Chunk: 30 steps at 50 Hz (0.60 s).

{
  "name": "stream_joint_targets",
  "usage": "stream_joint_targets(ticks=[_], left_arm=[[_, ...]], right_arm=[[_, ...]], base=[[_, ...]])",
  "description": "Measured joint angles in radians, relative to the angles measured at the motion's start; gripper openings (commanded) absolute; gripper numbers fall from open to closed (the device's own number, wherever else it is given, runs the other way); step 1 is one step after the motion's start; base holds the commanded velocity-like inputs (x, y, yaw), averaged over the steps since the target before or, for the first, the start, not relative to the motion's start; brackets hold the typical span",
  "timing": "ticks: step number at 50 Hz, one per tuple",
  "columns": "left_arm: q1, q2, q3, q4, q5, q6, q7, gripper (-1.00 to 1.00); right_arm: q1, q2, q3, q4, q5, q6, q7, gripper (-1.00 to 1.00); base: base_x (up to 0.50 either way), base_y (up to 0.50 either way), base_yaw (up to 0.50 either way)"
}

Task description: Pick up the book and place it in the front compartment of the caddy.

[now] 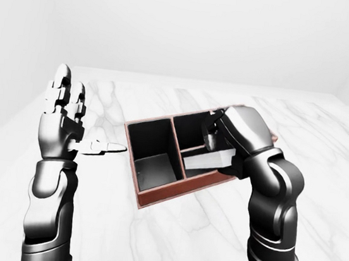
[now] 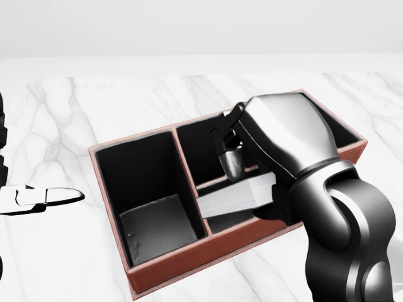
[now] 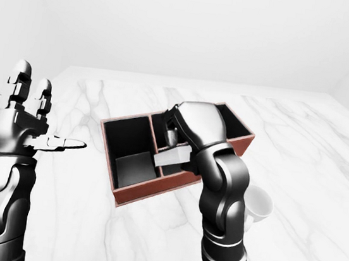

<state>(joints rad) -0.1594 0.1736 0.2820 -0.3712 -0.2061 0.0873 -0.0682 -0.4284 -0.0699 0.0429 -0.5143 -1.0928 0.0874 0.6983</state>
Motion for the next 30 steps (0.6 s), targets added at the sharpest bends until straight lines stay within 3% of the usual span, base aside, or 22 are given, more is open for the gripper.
stream_joint_targets(ticks=[30], left_arm=[[0.002, -0.001, -0.002, 0.003, 0.001, 0.0, -0.001, 1.0]], right_arm=[[-0.127, -0.004, 0.003, 0.159, -0.022, 0.0, -0.018, -1.0]], base=[[0.0, 0.0, 0.0]])
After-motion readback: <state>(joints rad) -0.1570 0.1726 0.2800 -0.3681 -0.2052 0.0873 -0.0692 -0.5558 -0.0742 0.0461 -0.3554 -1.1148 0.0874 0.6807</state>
